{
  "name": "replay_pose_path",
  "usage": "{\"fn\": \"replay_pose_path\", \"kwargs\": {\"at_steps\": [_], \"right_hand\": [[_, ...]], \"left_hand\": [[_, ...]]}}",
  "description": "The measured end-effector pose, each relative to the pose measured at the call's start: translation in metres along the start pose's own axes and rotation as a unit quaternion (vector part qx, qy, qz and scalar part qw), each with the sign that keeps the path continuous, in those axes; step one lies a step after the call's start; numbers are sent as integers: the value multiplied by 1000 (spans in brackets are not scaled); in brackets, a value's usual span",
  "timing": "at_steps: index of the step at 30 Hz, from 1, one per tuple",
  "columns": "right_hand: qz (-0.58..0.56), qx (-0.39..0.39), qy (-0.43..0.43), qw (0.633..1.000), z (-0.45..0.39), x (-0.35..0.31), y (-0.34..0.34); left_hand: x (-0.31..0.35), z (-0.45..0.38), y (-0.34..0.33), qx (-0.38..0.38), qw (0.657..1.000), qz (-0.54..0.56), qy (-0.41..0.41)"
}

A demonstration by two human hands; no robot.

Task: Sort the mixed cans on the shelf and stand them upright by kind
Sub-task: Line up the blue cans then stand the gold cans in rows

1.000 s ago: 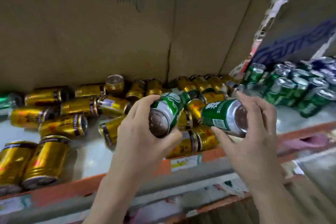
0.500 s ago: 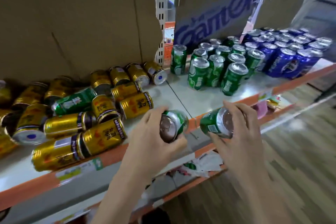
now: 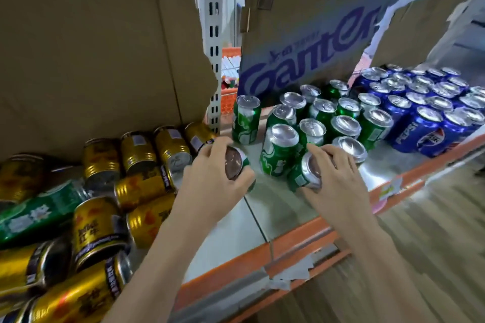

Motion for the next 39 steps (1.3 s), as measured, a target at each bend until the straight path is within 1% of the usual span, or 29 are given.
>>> {"fn": "replay_pose_path", "kwargs": {"at_steps": [3,8,11,13,15,16,18,21,23,25,29,32,36,38,39], "right_hand": [[13,-11,0,1000,-13,4,-14],[38,-12,-11,999,-18,8,-25],[57,-17,-6,998,-17,11,-32],[59,-21,-9,998,-17,12,-34],[58,-21,-14,998,-16,12,-35],[57,-17,-15,998,-15,12,-34],[56,-15,-17,998,-16,10,-34],[61,-23,-14,998,-16,10,-35],[57,-31,-7,998,-16,11,-33],[67,-36,-2,997,-17,10,-32],[77,-13,25,997,-6,0,-16],[40,12,41,998,16,-15,-5],[-30,23,49,998,72,-22,-8],[-55,12,36,998,99,-21,-16],[-62,-5,31,998,109,-20,-23]], "left_hand": [[1,-42,-17,-47,996,-78,-22],[6,-93,-50,-131,972,-186,-65],[14,-105,-61,-136,964,-211,-90],[18,-108,-65,-134,962,-223,-86],[21,-109,-65,-117,959,-247,-72],[24,-109,-66,-103,956,-264,-81],[31,-106,-68,-86,955,-268,-97],[26,-102,-70,-95,963,-241,-72],[26,-92,-70,-90,950,-289,-80],[26,-79,-64,-83,945,-310,-56],[37,-25,-51,-40,930,-361,-60],[28,29,-53,-40,946,-322,-10],[8,99,-48,-3,950,-311,1],[-4,127,-41,11,948,-317,25],[-8,138,-37,19,946,-322,34]]}}
Point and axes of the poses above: each hand's wrist, its own z-axis away from the middle knuckle, its own y-axis out of the back of the hand, x = y × z, the point moved 6 cm from there along -z, towards the middle knuckle, and after that the axes turned 3 degrees about x, right-handed, at the moved point
